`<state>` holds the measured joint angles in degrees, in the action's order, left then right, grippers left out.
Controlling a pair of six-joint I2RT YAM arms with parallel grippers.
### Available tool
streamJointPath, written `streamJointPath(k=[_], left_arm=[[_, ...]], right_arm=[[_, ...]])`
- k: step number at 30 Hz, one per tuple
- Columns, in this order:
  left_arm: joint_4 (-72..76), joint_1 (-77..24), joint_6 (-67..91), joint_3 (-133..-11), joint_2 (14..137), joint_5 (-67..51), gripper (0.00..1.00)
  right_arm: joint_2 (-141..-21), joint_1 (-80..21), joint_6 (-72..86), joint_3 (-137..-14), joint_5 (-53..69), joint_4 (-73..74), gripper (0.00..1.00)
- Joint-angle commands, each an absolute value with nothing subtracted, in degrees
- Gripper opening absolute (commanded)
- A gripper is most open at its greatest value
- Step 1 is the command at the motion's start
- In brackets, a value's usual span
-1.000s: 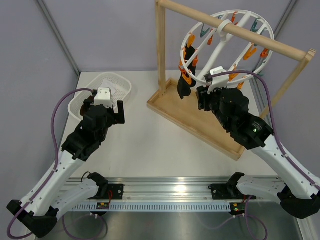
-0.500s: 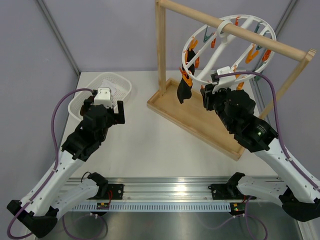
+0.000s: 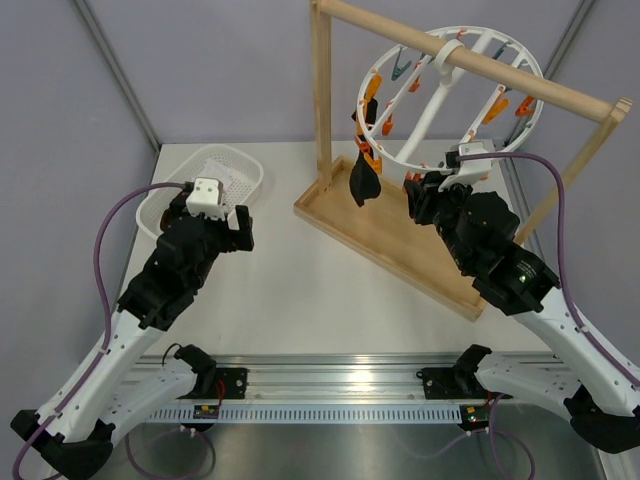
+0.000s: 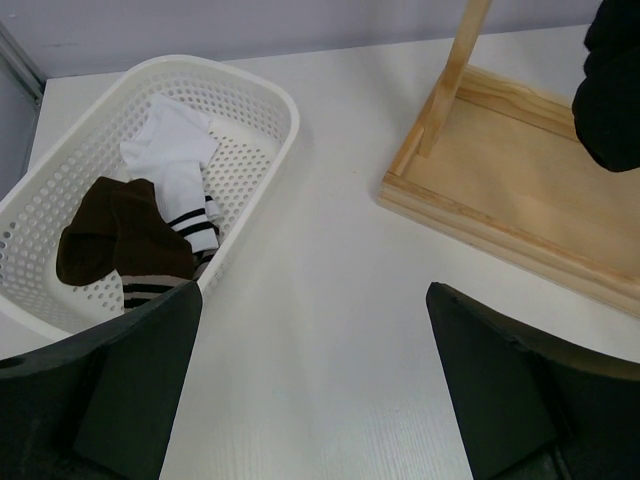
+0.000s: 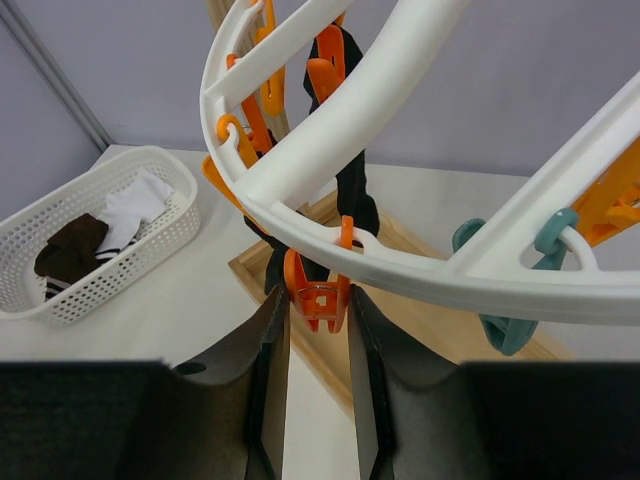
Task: Clip the socks to the hanger
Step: Open the clamp at the hanger.
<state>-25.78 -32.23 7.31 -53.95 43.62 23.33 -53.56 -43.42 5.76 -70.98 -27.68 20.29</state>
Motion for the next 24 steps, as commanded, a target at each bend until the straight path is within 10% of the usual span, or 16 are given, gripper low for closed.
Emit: streamJointPath(k=[1, 7, 24], left_arm=[[-22.1, -32.0, 6.3, -53.7, 43.0, 20.9, 0.99], [-22.2, -32.0, 6.2, -53.7, 43.1, 21.6, 0.99], [-22.5, -32.0, 6.2, -53.7, 43.2, 22.1, 0.99]], right_arm=[[-52.4, -42.6, 7.5, -69.6, -30.7, 14.2, 0.31], [-51.2, -42.6, 5.6, -68.0, -29.8, 12.6, 0.52], [-52.2, -42.6, 0.4, -71.4, -30.0, 14.2, 0.58]])
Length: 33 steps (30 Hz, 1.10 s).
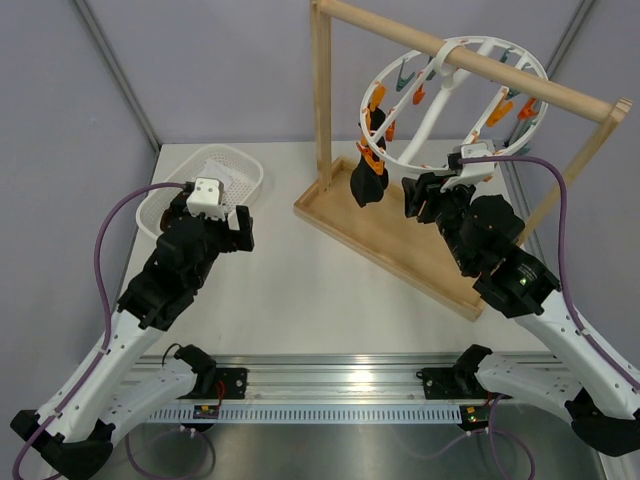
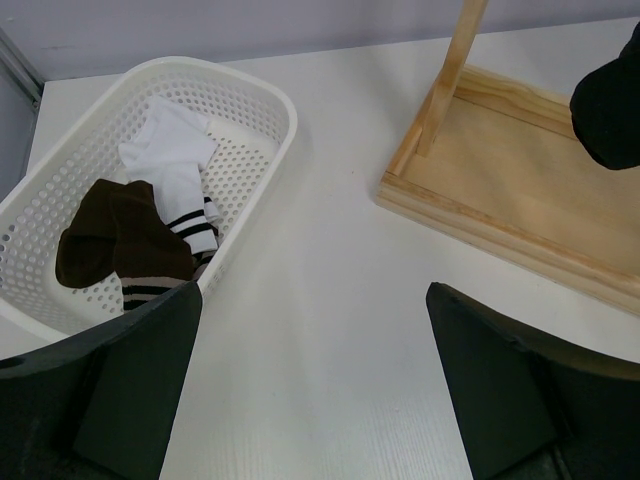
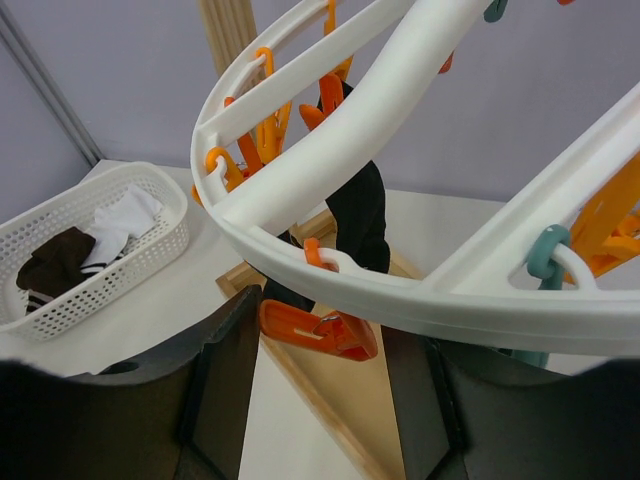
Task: Clip the socks to the hanger
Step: Open the clamp at the hanger.
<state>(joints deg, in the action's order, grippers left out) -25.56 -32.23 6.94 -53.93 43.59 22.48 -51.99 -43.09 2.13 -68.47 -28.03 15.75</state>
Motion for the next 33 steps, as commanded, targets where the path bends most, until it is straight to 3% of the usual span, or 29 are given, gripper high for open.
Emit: streamJointPath(k=[1, 9, 20, 29, 33], left_arm=[[-22.4, -32.0, 6.2, -53.8, 43.1, 22.1, 0.99], [-22.5, -32.0, 6.3, -53.8, 43.2, 22.1, 0.99], [-22.5, -32.0, 6.3, -53.9, 43.2, 21.6, 0.99], [-20.4, -32.0, 7.7, -53.3, 42.1, 17.0, 0.99], [-14.3, -32.1, 14.1, -51.8, 41.8, 2.8, 0.99]], right_arm=[[-52.4, -42.6, 0.4, -71.5, -30.0, 14.1, 0.58], [-53.0, -42.5, 0.4, -72.5, -29.5, 14.1, 0.5], [-53.2, -42.6, 4.4, -73.5, -30.8, 16.3, 0.13], [-53.0, -42.6, 15.3, -72.8, -30.6, 17.8, 0.11], [-52.8, -42.6, 21.8, -72.7, -30.1, 17.8, 0.16]])
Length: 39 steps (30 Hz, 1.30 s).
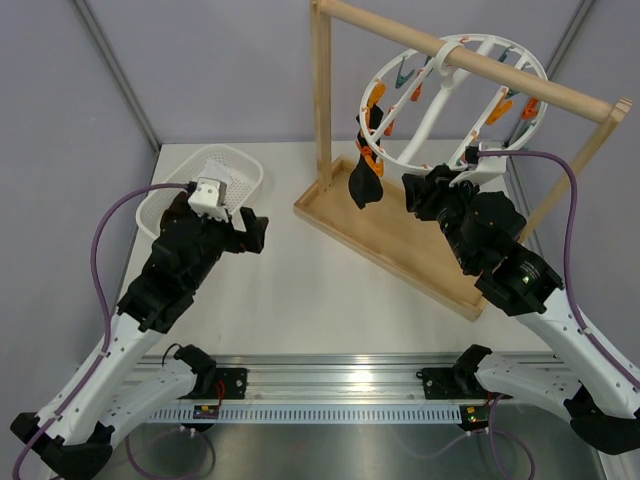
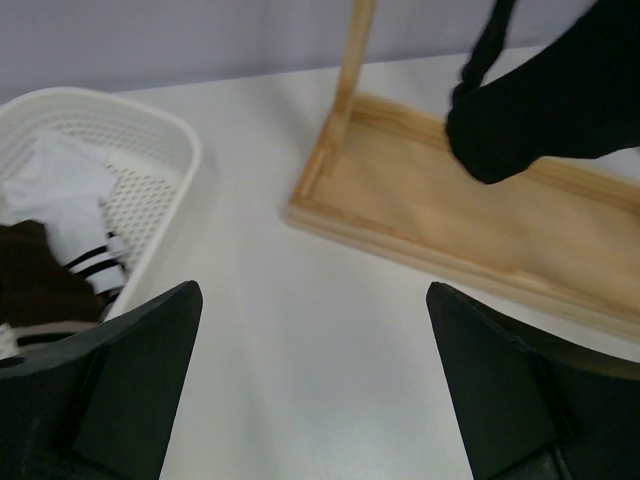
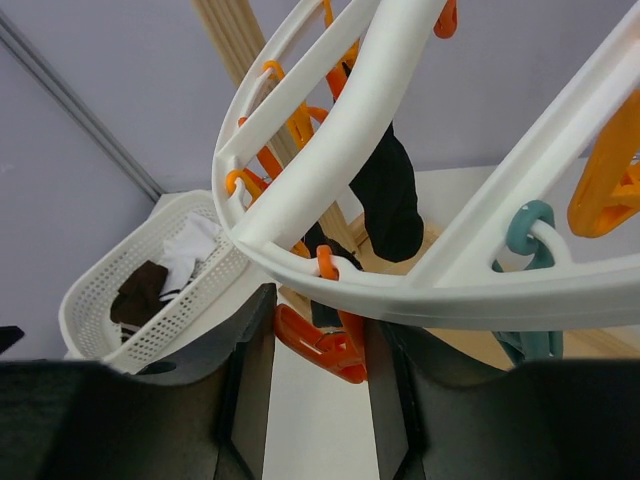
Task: Clip the socks to the hanger
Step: Open the clamp at the hanger.
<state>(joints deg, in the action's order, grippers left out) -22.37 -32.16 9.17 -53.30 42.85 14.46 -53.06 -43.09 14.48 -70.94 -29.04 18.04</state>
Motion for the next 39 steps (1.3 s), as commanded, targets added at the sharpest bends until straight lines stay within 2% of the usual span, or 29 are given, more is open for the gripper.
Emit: streamJointPath(k=[1, 3, 5, 8, 11, 15, 24, 30, 33, 39], left_arm=[[-9.0, -32.2, 15.8, -51.0, 41.9, 0.3, 0.99], [1.4, -34.0, 20.6, -47.8, 43.1, -4.4, 0.99], [7.7, -36.9, 20.7, -46.6, 44.9, -3.2, 0.99], [16.4, -47.9, 13.6, -49.4, 53.1, -0.4, 0.99], [22.2, -52.0, 8.9, -52.7, 59.0, -1.1, 0.99], [29.8, -53.5, 6.9, -58.2, 68.6, -3.9, 0.99], [38.2, -54.2, 4.6, -66.9, 80.1, -11.2, 0.95], [38.5, -54.3, 4.3, -70.9, 84.5, -12.3, 0.84], [38.0, -54.3, 3.8, -72.2, 86.0, -12.7, 0.73], [38.0, -54.3, 4.7, -72.4, 86.3, -13.4, 0.43]], right_arm=[[-52.9, -42.6, 22.9, -72.5, -30.1, 17.6, 0.21], [-52.8, -42.6, 25.9, -72.2, -30.1, 17.4, 0.22], [-53.1, -42.6, 28.1, -72.2, -30.0, 17.5, 0.22], [-53.3, -42.6, 30.1, -72.4, -29.2, 17.4, 0.22], [-53.4, -42.6, 31.5, -72.5, -28.5, 17.3, 0.22], [-53.5, -42.6, 33.2, -72.0, -27.6, 16.5, 0.22], [-53.3, -42.6, 33.7, -72.2, -25.0, 15.6, 0.23], [-53.8, -42.6, 33.5, -72.8, -23.6, 15.7, 0.23], [-53.6, -42.5, 33.0, -73.2, -23.4, 15.8, 0.24], [-52.5, -42.6, 32.7, -72.5, -23.9, 15.9, 0.24]])
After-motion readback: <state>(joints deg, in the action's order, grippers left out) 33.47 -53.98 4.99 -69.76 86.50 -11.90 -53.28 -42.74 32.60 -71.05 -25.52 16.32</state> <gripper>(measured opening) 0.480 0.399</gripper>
